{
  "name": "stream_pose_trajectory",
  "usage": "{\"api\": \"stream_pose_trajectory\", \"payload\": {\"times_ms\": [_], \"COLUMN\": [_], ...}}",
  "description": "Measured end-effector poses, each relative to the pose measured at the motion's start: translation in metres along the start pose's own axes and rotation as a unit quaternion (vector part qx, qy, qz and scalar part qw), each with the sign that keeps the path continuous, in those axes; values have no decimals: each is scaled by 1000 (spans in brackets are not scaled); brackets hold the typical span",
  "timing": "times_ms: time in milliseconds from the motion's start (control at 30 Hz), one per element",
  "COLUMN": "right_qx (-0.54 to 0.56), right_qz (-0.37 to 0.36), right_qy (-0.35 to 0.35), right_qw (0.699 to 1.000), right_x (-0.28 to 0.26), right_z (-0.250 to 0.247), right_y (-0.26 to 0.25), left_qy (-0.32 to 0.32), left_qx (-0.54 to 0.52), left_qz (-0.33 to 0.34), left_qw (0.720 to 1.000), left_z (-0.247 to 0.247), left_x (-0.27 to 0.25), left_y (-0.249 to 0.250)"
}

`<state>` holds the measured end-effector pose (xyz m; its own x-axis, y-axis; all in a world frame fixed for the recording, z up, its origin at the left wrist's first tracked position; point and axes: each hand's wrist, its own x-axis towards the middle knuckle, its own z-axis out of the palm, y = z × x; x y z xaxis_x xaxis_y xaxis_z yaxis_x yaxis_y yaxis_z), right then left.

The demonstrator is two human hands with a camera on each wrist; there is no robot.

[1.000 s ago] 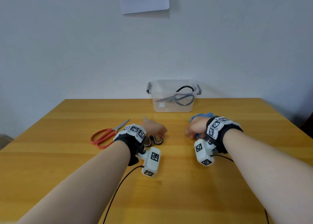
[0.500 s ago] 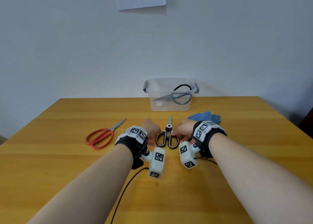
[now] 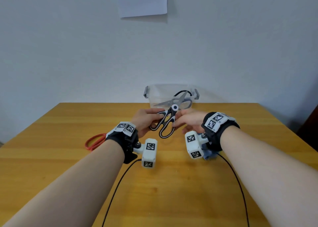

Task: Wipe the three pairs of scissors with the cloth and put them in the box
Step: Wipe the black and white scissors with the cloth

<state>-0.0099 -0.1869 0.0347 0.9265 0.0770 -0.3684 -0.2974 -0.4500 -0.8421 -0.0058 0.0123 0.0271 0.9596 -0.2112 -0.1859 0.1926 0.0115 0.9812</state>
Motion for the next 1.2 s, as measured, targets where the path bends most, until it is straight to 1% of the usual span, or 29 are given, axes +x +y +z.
{"api": "stream_pose_trajectory", "payload": {"times_ms": [67, 133, 200, 233, 267, 300, 333, 367, 400, 433, 533, 633, 733, 800, 933, 1067, 1133, 1200], "right_qx": [12, 50, 102, 120, 132, 143, 154, 167, 178, 186, 183, 181, 160, 139, 109, 94, 84, 85], "right_qz": [-12, -30, -50, -61, -73, -87, -101, -116, -131, -142, -158, -162, -159, -153, -135, -99, -85, -69], "right_qy": [10, 45, 71, 77, 80, 81, 83, 85, 87, 86, 71, 37, 7, -1, -11, -1, 2, 9], "right_qw": [1000, 997, 991, 988, 985, 983, 979, 975, 971, 968, 968, 969, 974, 978, 985, 991, 993, 994], "right_x": [-6, -11, -15, -16, -18, -20, -21, -22, -22, -23, -24, -25, -26, -27, -35, -36, -33, -27], "right_z": [-4, -9, -15, -17, -19, -19, -19, -19, -18, -16, -12, -9, -10, -14, -29, -46, -52, -56], "right_y": [-5, -7, -6, -5, -4, -3, -3, -4, -5, -7, -8, -8, -10, -7, 0, 10, 15, 20], "left_qy": [9, 41, 88, 110, 122, 121, 115, 105, 89, 65, -13, -51, -56, -51, -42, -55, -47, -24], "left_qx": [9, 13, -21, -67, -139, -232, -318, -376, -397, -390, -290, -263, -174, -130, -121, -85, -83, -101], "left_qz": [8, 23, 46, 52, 49, 41, 38, 37, 31, 22, -7, 0, -8, -3, 14, 16, 16, 3], "left_qw": [1000, 999, 995, 990, 982, 964, 940, 920, 913, 918, 957, 964, 983, 990, 992, 995, 995, 995], "left_z": [-3, -8, -16, -20, -23, -25, -25, -24, -21, -18, -6, 3, 12, 16, 28, 49, 58, 64], "left_x": [-3, -3, -3, -4, -5, -7, -8, -9, -11, -14, -21, -25, -23, -20, -15, -7, 0, 7], "left_y": [5, 9, 15, 19, 23, 26, 27, 27, 26, 25, 23, 27, 33, 34, 32, 22, 17, 13]}}
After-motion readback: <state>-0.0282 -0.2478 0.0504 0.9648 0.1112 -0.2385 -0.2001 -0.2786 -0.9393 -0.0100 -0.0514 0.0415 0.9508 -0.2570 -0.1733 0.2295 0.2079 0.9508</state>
